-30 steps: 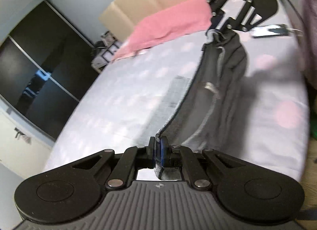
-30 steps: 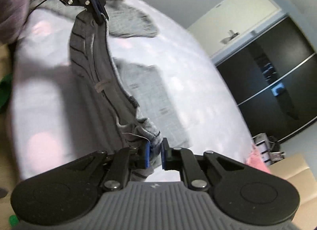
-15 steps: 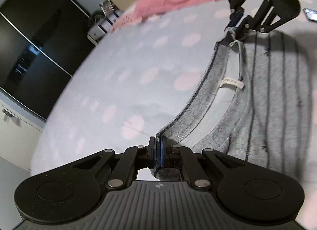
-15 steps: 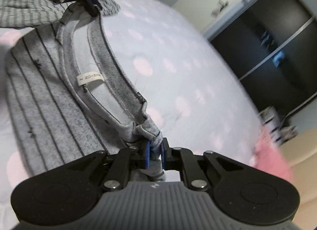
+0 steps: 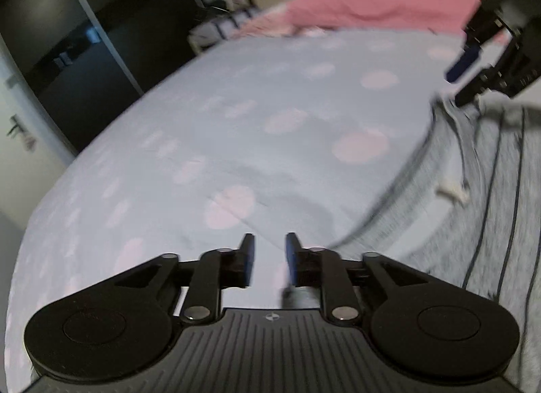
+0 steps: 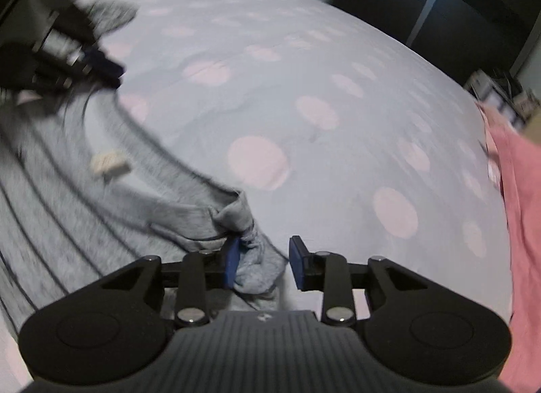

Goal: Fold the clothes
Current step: 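Lower the shirt bundle flat onto the bed and open both grippers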

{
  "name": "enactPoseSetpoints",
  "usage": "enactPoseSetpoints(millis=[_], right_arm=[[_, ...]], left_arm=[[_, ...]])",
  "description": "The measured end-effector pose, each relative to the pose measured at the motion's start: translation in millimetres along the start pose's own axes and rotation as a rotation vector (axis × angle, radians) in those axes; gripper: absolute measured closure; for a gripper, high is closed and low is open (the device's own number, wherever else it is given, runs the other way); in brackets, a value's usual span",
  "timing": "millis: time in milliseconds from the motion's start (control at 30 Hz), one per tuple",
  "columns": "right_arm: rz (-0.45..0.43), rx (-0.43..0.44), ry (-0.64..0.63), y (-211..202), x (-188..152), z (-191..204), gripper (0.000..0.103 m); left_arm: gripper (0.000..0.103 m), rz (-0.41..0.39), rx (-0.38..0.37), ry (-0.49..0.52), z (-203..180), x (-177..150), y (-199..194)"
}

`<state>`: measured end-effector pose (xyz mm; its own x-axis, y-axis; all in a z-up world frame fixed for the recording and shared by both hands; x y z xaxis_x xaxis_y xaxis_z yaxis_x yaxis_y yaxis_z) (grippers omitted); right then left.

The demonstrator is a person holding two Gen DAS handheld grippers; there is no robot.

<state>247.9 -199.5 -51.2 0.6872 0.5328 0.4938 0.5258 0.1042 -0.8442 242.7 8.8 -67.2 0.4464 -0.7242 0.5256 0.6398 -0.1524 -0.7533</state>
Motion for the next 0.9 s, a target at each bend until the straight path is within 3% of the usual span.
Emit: enactPoseSetpoints(millis=[267, 467, 700, 900], right_arm=[[-0.032, -0.053, 0.08, -46.1, -5.2, 11.6, 0.07], [-0.006, -0.027, 0.055, -75.5, -10.0, 33.2, 0.08], [0.102, 0.017, 0.066, -98.8, -27.6, 58.1, 0.08], [0.162, 0.086, 0.104, -82.7, -49.2, 53.5, 0.08]], left_arm=[[0.076, -0.033, -0.001, -0.015, -7.3, 3.1, -59.8], [0.076, 0.025, -0.06, 0.026, -38.9, -8.5, -86.8], [0.077, 0.135, -0.168, 0.04, -66.5, -21.8, -88.0], [0.079, 0.188, -0.183, 0.03, -72.5, -35.3, -58.3]])
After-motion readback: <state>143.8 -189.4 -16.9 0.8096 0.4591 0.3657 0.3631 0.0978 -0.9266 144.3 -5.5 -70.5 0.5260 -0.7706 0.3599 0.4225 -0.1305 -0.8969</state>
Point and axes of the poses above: each gripper's, at about its wrist camera, not at the fingertips, and y roughly the way its jaws point, z to its left, x to its top, the point moved 1 cm from there along y, roughly the way its jaws point, and after that the axes turned 10 degrees about z, right-handed, at the moved point
